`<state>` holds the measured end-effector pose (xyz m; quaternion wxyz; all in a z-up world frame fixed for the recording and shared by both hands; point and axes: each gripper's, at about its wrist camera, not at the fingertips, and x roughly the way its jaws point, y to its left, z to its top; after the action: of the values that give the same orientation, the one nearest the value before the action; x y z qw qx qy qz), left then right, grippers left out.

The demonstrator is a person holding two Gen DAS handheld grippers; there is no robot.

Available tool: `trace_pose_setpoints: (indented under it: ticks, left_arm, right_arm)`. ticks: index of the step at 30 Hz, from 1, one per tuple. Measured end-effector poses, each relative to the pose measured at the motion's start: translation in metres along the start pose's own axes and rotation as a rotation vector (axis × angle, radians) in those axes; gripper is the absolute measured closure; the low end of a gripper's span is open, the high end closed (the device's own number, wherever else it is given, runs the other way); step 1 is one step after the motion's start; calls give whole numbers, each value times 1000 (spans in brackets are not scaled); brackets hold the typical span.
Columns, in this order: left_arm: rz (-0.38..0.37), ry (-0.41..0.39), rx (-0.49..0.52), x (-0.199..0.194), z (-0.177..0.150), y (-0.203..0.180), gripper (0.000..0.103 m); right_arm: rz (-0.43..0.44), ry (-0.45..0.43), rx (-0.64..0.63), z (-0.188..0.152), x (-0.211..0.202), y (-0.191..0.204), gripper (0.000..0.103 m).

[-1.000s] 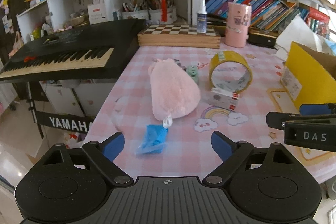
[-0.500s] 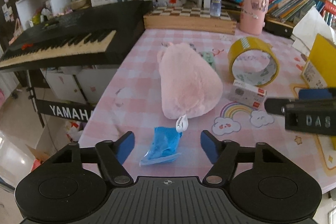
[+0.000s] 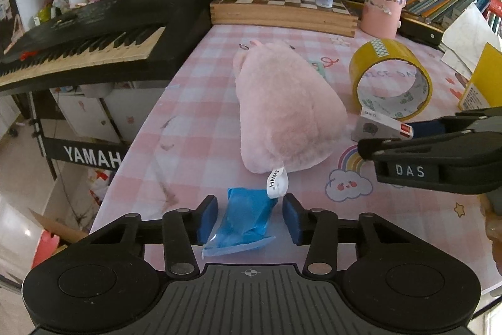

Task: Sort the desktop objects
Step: 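Grasp the blue plastic bag with the left tool while the right tool grasps the white box, then carry the blue bag and white box with both tools over the yellow box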

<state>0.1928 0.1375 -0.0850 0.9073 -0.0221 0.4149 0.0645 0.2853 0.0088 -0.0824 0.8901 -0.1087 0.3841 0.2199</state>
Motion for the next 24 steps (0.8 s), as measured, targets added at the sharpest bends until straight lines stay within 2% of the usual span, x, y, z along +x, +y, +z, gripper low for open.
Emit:
trace_pose_setpoints:
  ticks: [2, 3, 7, 13, 18, 24]
  left_arm:
    - [-1, -2, -1, -2, -1, 0, 72]
    - [-4, -1, -2, -2, -1, 0, 72]
    - [-29, 0, -29, -7, -4, 3, 73]
    - [-79, -34, -41, -28, -6, 4, 74]
    - [-118, -94, -30, -56, 0, 2, 74]
    - [-222, -190, 2, -99, 9, -10, 74]
  right_arm:
    - [14, -12, -12, 1, 2, 1, 59]
    - [21, -16, -15, 1, 2, 1, 63]
    - [44, -11, -29, 0, -2, 2, 90]
    - [41, -21, 3, -8, -31, -8, 90]
    - [32, -41, 79, -19, -67, -17, 90]
    - [29, -95, 142, -29, -111, -15, 90]
